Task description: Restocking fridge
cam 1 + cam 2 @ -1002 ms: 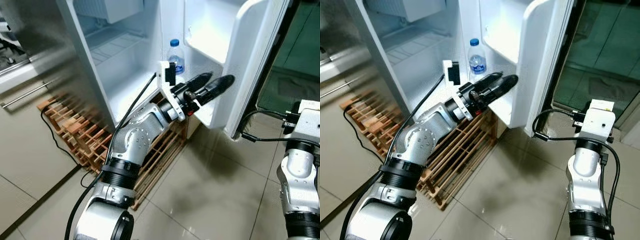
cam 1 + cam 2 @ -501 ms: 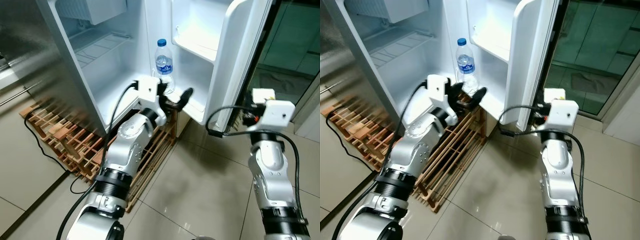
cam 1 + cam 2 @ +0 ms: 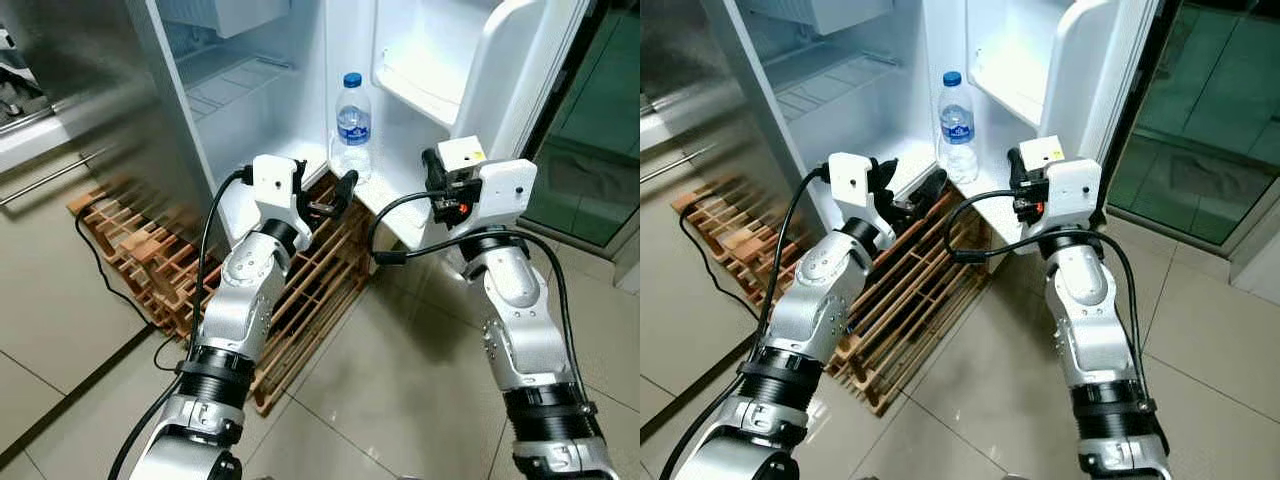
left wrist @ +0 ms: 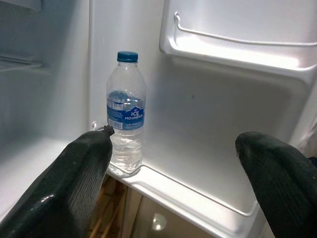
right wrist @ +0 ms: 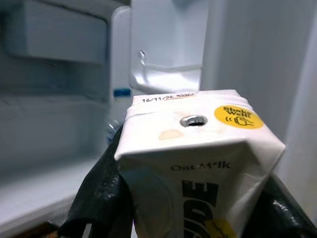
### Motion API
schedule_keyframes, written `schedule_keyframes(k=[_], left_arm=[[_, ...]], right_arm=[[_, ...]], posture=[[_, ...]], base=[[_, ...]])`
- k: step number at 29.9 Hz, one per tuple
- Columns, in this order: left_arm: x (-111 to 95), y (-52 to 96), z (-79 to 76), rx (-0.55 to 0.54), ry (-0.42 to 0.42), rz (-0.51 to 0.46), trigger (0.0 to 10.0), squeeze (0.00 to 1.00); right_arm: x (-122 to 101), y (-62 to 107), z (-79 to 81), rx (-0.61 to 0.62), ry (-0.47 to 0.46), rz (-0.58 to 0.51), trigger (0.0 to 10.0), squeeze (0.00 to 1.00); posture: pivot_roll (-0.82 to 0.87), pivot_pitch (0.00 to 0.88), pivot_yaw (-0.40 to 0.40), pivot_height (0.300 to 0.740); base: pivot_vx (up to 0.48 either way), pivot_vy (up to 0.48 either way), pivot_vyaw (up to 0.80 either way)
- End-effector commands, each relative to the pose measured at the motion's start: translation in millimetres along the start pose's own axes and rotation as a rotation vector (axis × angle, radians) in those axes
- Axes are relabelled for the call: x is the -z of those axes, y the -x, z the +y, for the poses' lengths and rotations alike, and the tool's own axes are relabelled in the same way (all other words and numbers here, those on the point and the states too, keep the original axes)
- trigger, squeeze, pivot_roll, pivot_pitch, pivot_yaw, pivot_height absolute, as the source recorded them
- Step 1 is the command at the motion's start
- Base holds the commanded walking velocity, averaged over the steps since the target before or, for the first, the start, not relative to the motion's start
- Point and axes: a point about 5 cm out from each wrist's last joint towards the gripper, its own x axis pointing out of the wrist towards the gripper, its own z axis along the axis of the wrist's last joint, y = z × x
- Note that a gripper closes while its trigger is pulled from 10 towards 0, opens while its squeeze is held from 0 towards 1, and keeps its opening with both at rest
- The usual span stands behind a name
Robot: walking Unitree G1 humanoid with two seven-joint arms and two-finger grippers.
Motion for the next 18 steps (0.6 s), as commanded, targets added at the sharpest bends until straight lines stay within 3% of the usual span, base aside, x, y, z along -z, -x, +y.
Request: schedule_keyframes(k=[1, 3, 4, 6, 11, 16, 18], left_arm=[[1, 0.4, 1.8, -0.01, -0.014, 0.008, 10.0, 0.0], [2, 0.2, 2.4, -0.013, -0.013, 0.009, 10.0, 0.0], [2, 0.2, 2.4, -0.013, -0.013, 0.009, 10.0, 0.0], [2, 0.1, 2.5, -0.012, -0.013, 0.01, 10.0, 0.0], [2, -0.6, 1.7, -0.012, -0.009, 0.01, 10.0, 0.0], [2, -1.0, 1.3, -0.009, -0.009, 0.009, 10.0, 0.0], [2, -1.0, 1.4, -0.007, -0.01, 0.011, 10.0, 0.0]], right_arm=[[3, -1.2, -7.8, 0.018, 0.032, 0.015, 10.0, 0.25], [12, -2.4, -27.9, 0.069, 0.098, 0.047, 10.0, 0.25], [12, -2.4, -27.9, 0.069, 0.098, 0.047, 10.0, 0.25], [14, -2.0, -51.8, 0.148, 0.163, 0.068, 10.0, 0.25], [12, 7.7, -103.9, 0.414, 0.373, 0.108, 10.0, 0.24], [2, 20.5, -131.3, 0.584, 0.562, 0.075, 10.0, 0.22], [-2, 23.1, -135.0, 0.608, 0.557, 0.039, 10.0, 0.23]], posture=[[-0.12, 0.0, 0.046, 0.74], [-0.12, 0.0, 0.047, 0.74], [-0.12, 0.0, 0.047, 0.74], [-0.11, 0.002, 0.048, 0.74], [-0.12, 0.003, 0.048, 0.74], [-0.12, 0.006, 0.051, 0.74], [-0.12, 0.008, 0.056, 0.74]], base=[[0.0, 0.0, 0.0], [0.0, 0.0, 0.0], [0.0, 0.0, 0.0], [0.0, 0.0, 0.0], [0.0, 0.0, 0.0], [0.0, 0.0, 0.0], [0.0, 0.0, 0.0]])
